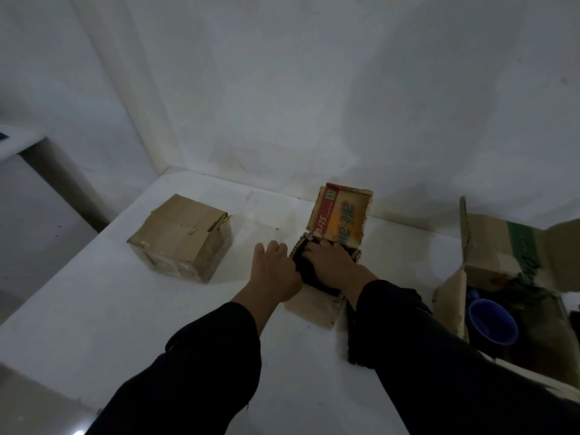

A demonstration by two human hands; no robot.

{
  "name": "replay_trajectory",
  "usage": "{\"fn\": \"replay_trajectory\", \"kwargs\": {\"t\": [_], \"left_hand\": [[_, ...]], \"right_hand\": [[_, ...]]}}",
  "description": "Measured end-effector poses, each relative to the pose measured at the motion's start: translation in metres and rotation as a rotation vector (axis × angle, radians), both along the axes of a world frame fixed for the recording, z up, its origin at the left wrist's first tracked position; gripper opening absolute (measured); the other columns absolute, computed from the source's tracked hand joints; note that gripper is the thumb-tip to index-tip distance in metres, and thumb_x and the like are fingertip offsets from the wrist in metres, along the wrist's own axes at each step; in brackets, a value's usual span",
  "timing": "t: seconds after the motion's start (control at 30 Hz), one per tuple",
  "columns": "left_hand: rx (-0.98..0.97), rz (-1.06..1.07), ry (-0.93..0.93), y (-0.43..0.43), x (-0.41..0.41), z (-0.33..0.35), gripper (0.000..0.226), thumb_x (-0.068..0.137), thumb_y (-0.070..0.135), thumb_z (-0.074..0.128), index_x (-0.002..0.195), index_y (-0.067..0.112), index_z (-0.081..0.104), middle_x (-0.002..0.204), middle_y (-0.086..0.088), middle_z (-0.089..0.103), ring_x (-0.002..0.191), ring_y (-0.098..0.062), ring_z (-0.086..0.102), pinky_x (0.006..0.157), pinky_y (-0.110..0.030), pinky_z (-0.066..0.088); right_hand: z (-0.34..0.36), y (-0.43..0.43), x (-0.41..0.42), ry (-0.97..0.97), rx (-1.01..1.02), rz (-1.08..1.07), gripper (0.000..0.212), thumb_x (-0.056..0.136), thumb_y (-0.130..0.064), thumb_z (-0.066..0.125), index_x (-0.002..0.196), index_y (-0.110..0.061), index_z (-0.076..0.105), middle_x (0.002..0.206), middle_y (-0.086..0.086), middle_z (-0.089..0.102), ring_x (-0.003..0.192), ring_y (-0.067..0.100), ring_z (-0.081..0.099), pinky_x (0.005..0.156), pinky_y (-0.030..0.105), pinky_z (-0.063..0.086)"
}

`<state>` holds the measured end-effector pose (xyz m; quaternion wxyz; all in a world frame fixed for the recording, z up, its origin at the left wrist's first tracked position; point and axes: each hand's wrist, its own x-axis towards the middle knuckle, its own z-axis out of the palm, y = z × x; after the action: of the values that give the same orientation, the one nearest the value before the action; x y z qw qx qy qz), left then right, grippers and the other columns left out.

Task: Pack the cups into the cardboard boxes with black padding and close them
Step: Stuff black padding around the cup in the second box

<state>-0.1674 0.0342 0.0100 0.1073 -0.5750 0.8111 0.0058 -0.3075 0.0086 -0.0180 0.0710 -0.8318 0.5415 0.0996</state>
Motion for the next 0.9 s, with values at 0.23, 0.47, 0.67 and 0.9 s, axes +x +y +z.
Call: {"fn": "replay_trajectory", "kwargs": {"t": [0.23, 0.47, 0.67, 0.9], "left_hand": [[0.050, -0.002, -0.043, 0.001, -0.003, 0.001, 0.045, 0.092, 0.037, 0.031, 0.119, 0.011, 0.056, 0.126, -0.009, 0.048, 0.118, -0.028, 0.038, 0.099, -0.043, 0.027], [0.084, 0.122, -0.022, 0.003, -0.006, 0.008, 0.038, 0.085, 0.042, 0.044, 0.112, 0.018, 0.056, 0.120, -0.001, 0.056, 0.118, -0.024, 0.043, 0.102, -0.042, 0.026], [0.029, 0.241, 0.023, 0.004, -0.006, 0.008, 0.028, 0.078, 0.046, 0.051, 0.091, 0.024, 0.062, 0.101, 0.004, 0.063, 0.106, -0.021, 0.050, 0.096, -0.040, 0.030], [-0.114, 0.180, 0.092, 0.010, 0.003, 0.009, 0.031, 0.082, 0.047, 0.047, 0.097, 0.029, 0.067, 0.093, 0.007, 0.067, 0.099, -0.021, 0.053, 0.091, -0.040, 0.030]], "right_hand": [[0.000, 0.005, -0.006, -0.136, 0.106, -0.062, 0.035, 0.095, -0.034, 0.047, 0.128, -0.025, 0.050, 0.134, 0.002, 0.047, 0.112, 0.029, 0.046, 0.086, 0.042, 0.040], [0.010, 0.013, 0.000, -0.204, 0.200, -0.098, 0.033, 0.095, -0.030, 0.049, 0.127, -0.023, 0.050, 0.134, 0.006, 0.048, 0.116, 0.032, 0.045, 0.093, 0.047, 0.036], [0.008, 0.016, 0.002, -0.219, 0.172, -0.146, 0.031, 0.093, -0.033, 0.049, 0.123, -0.025, 0.051, 0.127, 0.003, 0.053, 0.112, 0.029, 0.049, 0.091, 0.044, 0.038], [0.023, 0.024, -0.007, -0.309, 0.086, -0.208, 0.044, 0.089, -0.007, 0.049, 0.133, -0.015, 0.048, 0.136, 0.008, 0.049, 0.126, 0.027, 0.045, 0.105, 0.039, 0.039]]}}
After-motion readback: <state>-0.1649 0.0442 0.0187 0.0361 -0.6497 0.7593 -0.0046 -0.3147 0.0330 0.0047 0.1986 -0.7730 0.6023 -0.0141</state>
